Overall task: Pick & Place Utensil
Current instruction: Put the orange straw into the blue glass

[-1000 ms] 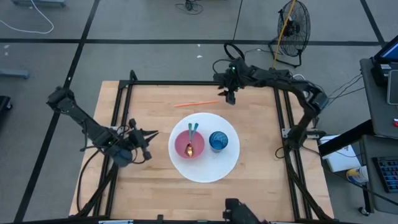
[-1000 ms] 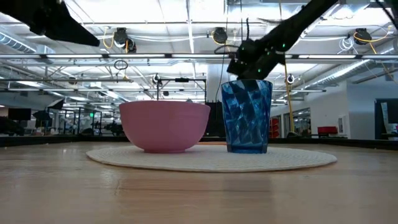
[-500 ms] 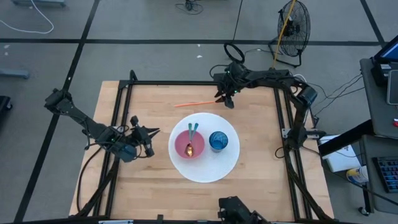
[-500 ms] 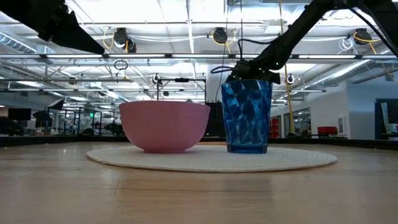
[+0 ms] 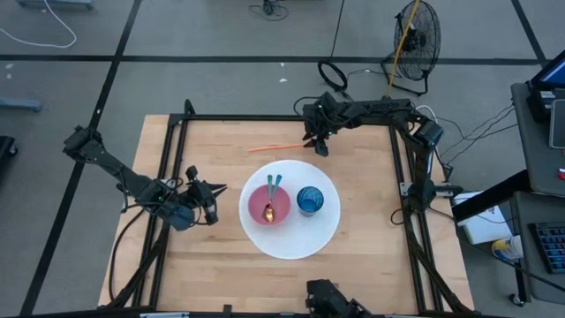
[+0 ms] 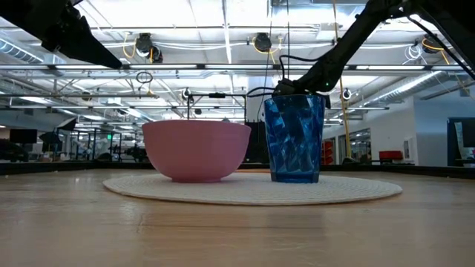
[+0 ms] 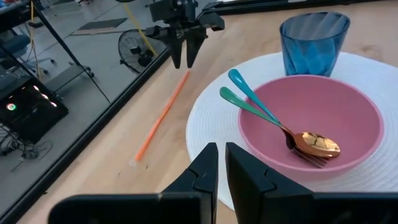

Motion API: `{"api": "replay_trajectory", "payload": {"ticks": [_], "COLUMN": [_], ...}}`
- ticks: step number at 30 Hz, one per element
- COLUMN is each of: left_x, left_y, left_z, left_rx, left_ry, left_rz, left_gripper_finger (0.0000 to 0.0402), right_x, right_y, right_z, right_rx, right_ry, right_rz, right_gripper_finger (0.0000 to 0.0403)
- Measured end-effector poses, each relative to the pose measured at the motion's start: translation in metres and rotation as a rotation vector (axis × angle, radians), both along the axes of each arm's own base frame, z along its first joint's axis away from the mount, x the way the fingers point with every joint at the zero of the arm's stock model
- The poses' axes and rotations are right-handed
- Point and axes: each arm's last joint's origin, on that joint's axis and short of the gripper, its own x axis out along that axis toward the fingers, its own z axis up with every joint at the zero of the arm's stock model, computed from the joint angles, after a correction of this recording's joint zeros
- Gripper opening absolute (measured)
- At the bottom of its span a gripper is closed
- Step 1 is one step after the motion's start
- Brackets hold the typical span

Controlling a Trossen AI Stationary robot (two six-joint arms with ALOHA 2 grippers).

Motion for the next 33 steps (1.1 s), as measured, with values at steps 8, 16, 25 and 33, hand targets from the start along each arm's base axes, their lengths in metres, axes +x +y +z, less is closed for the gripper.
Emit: {"api": "replay_trajectory", "payload": {"ticks": [8,16,25,33], "left_x": [0.000,0.000,0.000,0.000], "left_y": [0.000,0.000,0.000,0.000], "left_z": [0.000,0.000,0.000,0.000], "left_rx": [-0.002,-0.016,-0.022,-0.025], "left_ry": [0.000,-0.009,-0.013,-0.015], "left_rz": [0.004,0.012,0.015,0.016], "left_gripper_finger": [0.0037,0.0037,0.0037,0.0037], "right_x": [-0.002,-0.002,0.002,0.008], "right_y": [0.000,0.001,0.008,0.011], "right_z": [-0.002,-0.004,-0.005,-0.020], "right_rx": [0.005,0.023,0.067,0.041], "right_ry": [0.063,0.138,0.158,0.211], "right_rz": [-0.077,-0.210,-0.241,-0.255], "right_gripper_finger": [0.0141,0.0141,0.0141,0.0141]}}
